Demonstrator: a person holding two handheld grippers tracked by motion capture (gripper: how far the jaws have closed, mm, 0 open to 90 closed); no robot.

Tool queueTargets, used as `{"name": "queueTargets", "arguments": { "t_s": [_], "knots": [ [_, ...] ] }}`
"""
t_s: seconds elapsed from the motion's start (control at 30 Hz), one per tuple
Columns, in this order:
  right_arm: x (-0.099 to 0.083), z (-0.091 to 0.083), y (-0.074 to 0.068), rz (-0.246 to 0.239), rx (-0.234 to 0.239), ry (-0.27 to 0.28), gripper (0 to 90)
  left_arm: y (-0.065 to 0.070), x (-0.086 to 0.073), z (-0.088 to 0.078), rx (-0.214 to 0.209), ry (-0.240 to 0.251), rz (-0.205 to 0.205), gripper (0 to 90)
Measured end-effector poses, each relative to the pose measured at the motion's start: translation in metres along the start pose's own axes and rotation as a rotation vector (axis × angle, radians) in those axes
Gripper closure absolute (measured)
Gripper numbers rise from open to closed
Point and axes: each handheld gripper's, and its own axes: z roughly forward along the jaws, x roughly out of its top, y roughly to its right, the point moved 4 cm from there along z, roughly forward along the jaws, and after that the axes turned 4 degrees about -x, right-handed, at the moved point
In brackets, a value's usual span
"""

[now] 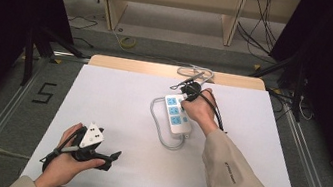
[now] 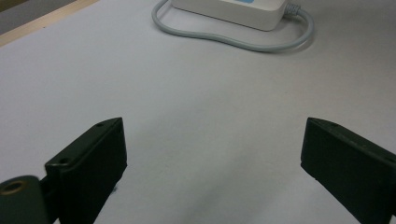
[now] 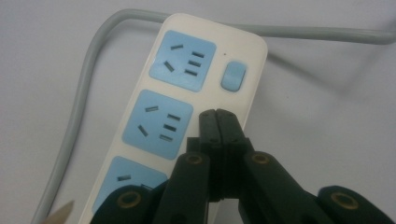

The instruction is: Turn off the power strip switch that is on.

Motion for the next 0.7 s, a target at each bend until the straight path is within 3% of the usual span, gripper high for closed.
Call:
{"name": "queueTargets", "arguments": {
  "t_s": [0.7],
  "knots": [
    [0.0043,0.0039,-0.0045,-0.018,-0.023,-0.045,90.0,0.0000,0.0002,-0.0004,-0.002,0.003,-0.003,6.6]
  ]
}}
